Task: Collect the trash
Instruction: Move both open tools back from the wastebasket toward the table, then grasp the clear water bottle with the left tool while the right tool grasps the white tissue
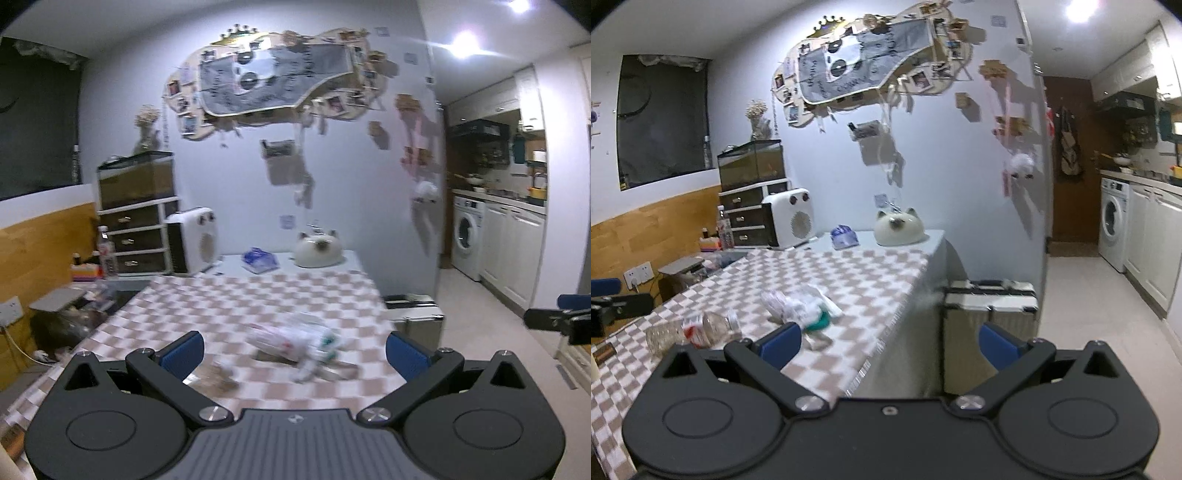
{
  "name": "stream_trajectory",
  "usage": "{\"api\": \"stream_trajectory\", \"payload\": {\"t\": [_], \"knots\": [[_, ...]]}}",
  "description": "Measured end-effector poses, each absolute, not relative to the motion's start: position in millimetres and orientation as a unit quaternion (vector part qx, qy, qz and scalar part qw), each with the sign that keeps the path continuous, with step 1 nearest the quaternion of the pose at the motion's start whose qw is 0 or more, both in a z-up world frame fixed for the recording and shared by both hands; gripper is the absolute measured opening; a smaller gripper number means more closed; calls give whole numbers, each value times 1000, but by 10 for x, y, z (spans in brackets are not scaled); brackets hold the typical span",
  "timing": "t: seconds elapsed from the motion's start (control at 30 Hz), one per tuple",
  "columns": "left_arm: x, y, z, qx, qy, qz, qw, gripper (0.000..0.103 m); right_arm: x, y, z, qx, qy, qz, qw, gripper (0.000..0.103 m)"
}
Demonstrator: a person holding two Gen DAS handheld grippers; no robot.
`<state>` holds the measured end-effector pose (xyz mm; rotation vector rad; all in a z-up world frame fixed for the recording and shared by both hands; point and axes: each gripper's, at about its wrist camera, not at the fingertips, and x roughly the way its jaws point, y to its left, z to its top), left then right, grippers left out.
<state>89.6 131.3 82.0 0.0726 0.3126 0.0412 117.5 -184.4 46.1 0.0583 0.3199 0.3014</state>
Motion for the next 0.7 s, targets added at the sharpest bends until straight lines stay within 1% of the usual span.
{"api": "stream_trajectory", "payload": {"t": [0.13,0.3,0.43,0.63,0.67,0.7], "knots": [[1090,1824,821,41,164,51,984,103,1473,-1523,536,29,152,165,974,103],[1323,2466,678,28,183,75,980,103,1889,-1040,549,25,158,180,971,103],[1503,2899,452,12,192,78,978,103,2202,-679,489,22,169,194,966,103],[1772,3387,-23,-11,214,73,974,103,2618,-280,370,33,176,208,962,102],[1803,3457,-109,-21,218,71,973,103,2688,-241,352,38,178,210,961,99],[1838,3531,-200,-31,224,71,972,103,2759,-203,333,42,181,209,960,94]]}}
